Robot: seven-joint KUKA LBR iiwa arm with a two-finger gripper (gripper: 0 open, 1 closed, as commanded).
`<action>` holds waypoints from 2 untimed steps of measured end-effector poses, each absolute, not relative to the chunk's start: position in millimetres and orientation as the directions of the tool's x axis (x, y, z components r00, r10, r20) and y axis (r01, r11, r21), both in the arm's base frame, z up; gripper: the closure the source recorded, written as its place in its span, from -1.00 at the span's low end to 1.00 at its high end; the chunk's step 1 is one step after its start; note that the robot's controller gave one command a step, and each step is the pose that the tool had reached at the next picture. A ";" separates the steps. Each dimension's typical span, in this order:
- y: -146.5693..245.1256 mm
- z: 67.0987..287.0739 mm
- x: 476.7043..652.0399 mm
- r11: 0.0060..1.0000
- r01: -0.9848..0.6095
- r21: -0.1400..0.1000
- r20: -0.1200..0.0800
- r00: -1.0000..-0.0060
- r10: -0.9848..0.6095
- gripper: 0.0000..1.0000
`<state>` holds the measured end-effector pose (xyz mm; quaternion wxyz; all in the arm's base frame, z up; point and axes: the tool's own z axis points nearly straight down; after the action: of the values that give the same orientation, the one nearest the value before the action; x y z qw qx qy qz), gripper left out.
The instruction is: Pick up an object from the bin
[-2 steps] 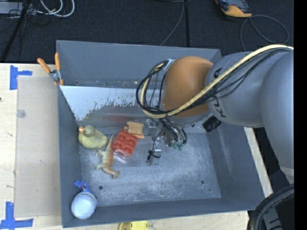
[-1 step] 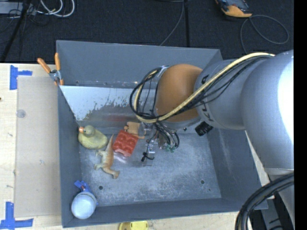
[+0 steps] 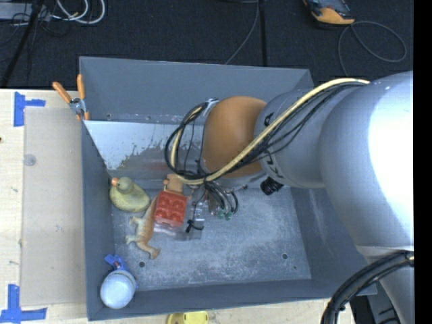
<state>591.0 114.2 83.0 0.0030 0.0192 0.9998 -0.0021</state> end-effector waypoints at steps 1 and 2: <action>170.7 80.5 582.5 1.000 -0.008 0.001 -0.008 -1.000 -0.008 -1.00; 164.2 81.5 579.2 0.966 -0.258 -0.006 -0.036 -0.966 -0.258 1.00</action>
Offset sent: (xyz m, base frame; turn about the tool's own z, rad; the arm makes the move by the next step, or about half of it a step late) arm -0.0209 0.0494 -0.0104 -0.3055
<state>579.2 164.2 81.5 0.0182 -0.1300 0.9913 -0.0005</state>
